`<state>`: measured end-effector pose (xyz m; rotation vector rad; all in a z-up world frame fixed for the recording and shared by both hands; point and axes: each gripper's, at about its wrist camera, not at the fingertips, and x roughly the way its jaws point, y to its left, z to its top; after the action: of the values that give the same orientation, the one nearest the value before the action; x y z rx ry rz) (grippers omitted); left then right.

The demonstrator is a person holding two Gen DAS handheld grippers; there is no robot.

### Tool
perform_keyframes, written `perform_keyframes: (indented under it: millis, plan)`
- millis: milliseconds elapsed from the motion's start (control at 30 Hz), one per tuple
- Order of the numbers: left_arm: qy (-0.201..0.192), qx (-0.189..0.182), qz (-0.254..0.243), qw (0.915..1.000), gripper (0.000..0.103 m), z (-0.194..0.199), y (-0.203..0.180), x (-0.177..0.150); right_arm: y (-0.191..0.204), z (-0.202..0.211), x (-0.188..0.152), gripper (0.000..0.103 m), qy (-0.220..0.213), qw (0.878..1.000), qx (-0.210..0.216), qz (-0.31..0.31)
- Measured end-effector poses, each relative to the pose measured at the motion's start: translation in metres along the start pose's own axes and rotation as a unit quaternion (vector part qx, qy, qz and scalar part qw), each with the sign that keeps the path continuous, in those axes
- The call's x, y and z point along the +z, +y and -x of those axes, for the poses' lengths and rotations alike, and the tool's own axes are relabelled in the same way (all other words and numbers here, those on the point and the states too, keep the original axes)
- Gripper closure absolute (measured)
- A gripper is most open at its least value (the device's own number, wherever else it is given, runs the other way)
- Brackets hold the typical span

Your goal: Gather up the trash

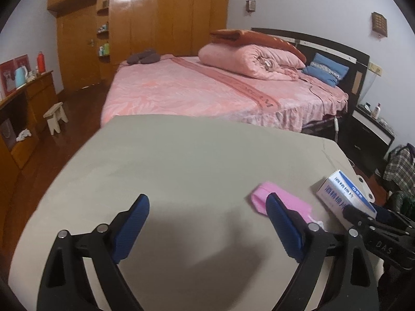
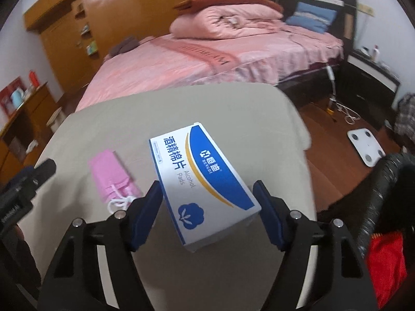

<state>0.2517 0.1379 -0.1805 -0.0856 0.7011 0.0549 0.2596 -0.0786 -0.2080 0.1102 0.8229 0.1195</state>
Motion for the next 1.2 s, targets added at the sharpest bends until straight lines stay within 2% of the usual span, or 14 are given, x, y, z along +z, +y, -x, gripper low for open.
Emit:
perform_keyframes:
  millis: [400, 500, 567, 600, 633, 767, 833, 933, 1100, 1200]
  plan:
    - [0.050, -0.050, -0.006, 0.9975, 0.025, -0.040, -0.023, 0.000, -0.010, 0.004, -0.003, 0.032, 0.003, 1.000, 0.004, -0.005]
    - [0.068, -0.071, -0.007, 0.9951, 0.041, -0.049, -0.027, 0.000, -0.011, 0.008, -0.003, 0.032, 0.001, 1.000, 0.005, -0.007]
    - [0.078, -0.085, -0.012, 0.9933, 0.059, -0.053, -0.030, -0.001, -0.010, 0.009, -0.003, 0.032, 0.000, 1.000, 0.005, -0.006]
    - [0.079, -0.093, -0.015, 0.9924, 0.064, -0.053, -0.032, -0.002, -0.011, 0.010, -0.003, 0.032, 0.000, 1.000, 0.005, -0.005]
    - [0.080, -0.103, -0.018, 0.9913, 0.078, -0.054, -0.033, -0.002, -0.011, 0.010, -0.002, 0.032, 0.000, 1.000, 0.004, -0.004]
    - [0.071, -0.120, -0.016, 0.9901, 0.098, -0.049, -0.032, -0.001, -0.011, 0.011, -0.001, 0.032, -0.002, 1.000, 0.004, -0.006]
    - [0.065, -0.116, -0.010, 0.9911, 0.099, -0.044, -0.028, -0.001, -0.011, 0.012, -0.001, 0.032, -0.003, 1.000, 0.005, -0.004]
    - [0.053, -0.092, -0.011, 0.9943, 0.099, -0.033, -0.023, -0.003, -0.008, 0.015, 0.001, 0.032, -0.007, 1.000, 0.007, 0.002]
    - [0.056, -0.079, -0.002, 0.9953, 0.099, -0.021, -0.011, -0.014, -0.003, 0.014, 0.000, 0.030, -0.006, 1.000, 0.009, 0.011]
    - [0.061, -0.076, 0.000, 0.9952, 0.088, -0.021, -0.006, -0.015, 0.001, 0.010, -0.001, 0.028, -0.003, 1.000, 0.007, 0.025]
